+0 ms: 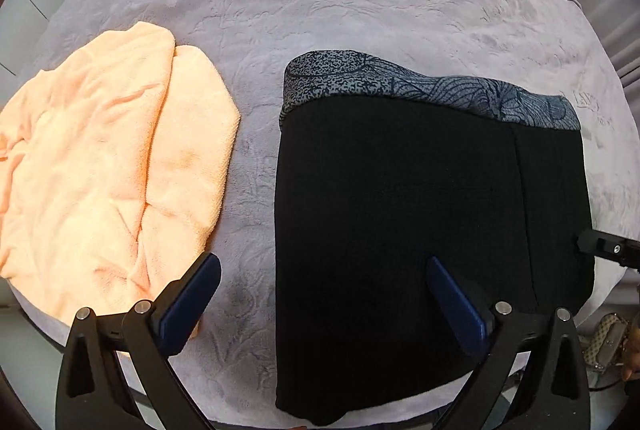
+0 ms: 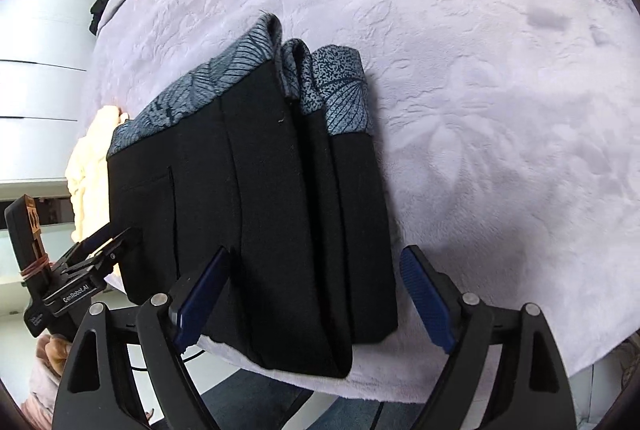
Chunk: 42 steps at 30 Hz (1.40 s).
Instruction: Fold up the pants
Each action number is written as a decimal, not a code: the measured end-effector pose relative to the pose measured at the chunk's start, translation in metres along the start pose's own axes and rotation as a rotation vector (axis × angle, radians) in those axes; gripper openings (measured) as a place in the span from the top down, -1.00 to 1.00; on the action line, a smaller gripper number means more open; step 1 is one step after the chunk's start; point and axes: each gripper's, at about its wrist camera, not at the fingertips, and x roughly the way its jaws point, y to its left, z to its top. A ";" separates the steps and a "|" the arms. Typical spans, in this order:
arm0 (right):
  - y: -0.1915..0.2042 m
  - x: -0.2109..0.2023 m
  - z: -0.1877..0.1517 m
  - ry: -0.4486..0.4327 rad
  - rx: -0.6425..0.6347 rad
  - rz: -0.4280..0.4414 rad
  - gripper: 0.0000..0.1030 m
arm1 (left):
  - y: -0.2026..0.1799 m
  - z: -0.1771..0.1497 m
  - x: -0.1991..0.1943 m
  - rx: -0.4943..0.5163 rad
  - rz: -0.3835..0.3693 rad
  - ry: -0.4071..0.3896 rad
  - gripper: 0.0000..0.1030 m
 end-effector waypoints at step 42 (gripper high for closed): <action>0.104 -0.061 -0.050 -0.143 -0.171 -0.278 -0.74 | -0.034 -0.042 -0.095 0.028 0.098 -0.103 -1.00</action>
